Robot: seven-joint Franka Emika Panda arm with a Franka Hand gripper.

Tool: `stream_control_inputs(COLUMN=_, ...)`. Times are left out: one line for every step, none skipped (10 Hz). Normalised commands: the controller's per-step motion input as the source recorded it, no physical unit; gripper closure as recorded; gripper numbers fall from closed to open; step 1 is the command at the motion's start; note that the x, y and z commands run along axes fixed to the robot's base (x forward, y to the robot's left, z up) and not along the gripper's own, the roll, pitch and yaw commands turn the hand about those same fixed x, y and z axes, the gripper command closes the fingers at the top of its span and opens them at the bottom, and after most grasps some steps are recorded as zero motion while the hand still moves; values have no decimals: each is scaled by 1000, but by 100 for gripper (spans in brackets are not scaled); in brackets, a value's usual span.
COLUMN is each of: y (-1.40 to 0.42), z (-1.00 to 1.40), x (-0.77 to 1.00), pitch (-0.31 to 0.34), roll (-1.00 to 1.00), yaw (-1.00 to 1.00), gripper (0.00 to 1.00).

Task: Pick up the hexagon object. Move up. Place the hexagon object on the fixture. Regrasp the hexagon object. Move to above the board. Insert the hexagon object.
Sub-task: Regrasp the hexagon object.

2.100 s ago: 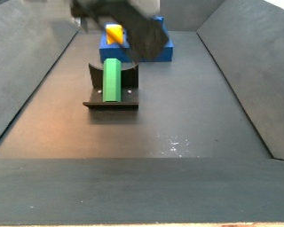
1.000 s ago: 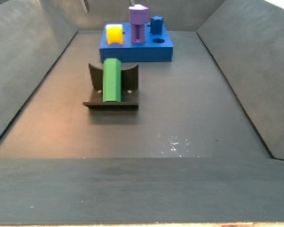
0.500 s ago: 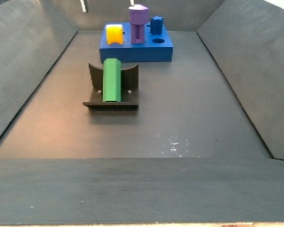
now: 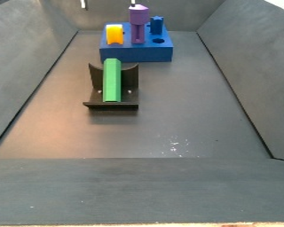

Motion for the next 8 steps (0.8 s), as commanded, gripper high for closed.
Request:
stream_control_inputs(y=-29, z=-11, x=57, pitch=38, roll=1000, yaw=24, gripper=0)
stream_control_inputs(y=-32, z=-15, x=72, pitch=78, roll=1000, yaw=37, gripper=0)
stream_control_inputs(y=-37, z=-16, x=83, pitch=109, roll=921, yaw=49, gripper=0)
stream_control_inputs(y=-40, z=-11, x=90, pitch=126, roll=663, yaw=72, gripper=0)
stream_control_inputs(y=-43, z=-14, x=93, pitch=133, roll=533, yaw=86, gripper=0)
stream_control_inputs(y=-30, z=-12, x=93, pitch=130, roll=317, yaw=112, gripper=0)
stream_control_inputs(y=-29, z=-10, x=85, pitch=113, roll=216, yaw=135, gripper=0)
stream_control_inputs(y=75, z=-1000, x=32, pitch=168, roll=199, yaw=171, gripper=0)
